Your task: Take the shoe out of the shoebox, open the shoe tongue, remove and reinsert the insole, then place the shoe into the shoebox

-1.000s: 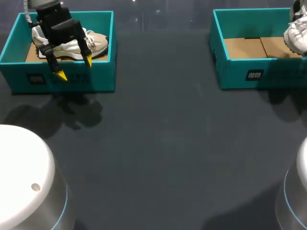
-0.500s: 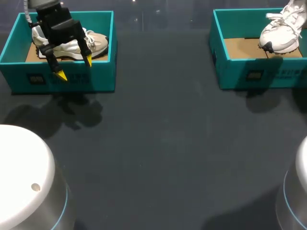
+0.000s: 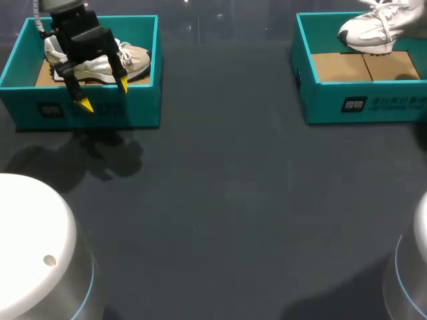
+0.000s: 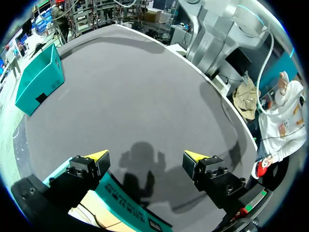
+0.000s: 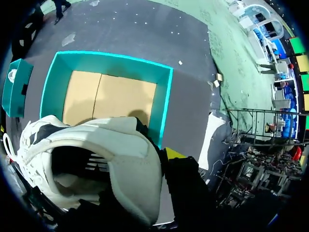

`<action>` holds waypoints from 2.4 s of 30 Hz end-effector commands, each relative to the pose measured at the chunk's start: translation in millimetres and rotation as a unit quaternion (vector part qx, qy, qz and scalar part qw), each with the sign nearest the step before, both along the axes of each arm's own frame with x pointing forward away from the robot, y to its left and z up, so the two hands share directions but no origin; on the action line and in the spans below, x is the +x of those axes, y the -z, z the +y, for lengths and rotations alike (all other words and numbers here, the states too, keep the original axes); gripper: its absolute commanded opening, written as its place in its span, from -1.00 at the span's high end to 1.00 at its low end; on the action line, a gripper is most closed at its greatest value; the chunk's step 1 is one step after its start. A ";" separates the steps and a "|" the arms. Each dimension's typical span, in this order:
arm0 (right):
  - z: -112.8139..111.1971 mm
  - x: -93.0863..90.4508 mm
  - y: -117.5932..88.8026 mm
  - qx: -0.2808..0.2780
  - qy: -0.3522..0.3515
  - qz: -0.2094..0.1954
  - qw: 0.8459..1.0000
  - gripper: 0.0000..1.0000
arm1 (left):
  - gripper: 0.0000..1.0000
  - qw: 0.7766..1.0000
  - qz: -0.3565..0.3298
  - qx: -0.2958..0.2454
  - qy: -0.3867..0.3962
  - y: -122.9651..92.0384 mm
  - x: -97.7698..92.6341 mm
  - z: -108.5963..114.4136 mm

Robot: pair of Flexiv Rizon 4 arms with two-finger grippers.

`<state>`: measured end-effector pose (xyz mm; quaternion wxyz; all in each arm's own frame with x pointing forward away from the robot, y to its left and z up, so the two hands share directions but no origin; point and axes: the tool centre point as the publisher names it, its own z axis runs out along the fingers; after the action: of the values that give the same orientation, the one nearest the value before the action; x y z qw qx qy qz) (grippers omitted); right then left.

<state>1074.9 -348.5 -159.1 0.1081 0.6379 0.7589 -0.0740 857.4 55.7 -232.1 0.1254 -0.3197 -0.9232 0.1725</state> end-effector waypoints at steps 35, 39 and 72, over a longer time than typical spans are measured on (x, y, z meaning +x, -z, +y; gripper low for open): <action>5.5 -19.7 76.8 -0.015 0.197 -0.035 0.980 1.00 | -1.00 1.000 0.000 0.001 0.000 -0.1 0.0 0.3; 5.5 -19.7 76.8 -0.015 0.197 -0.035 0.980 1.00 | -1.00 1.000 0.000 0.001 0.000 -0.1 0.0 0.3; -20.2 -35.3 125.9 0.011 0.184 -0.041 0.982 1.00 | -1.00 1.000 0.000 0.001 0.000 -0.1 0.0 0.3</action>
<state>1041.3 -369.1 -286.6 0.1150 0.7706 0.6241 -0.0592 857.4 55.8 -232.1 0.1254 -0.3197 -0.9232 0.1725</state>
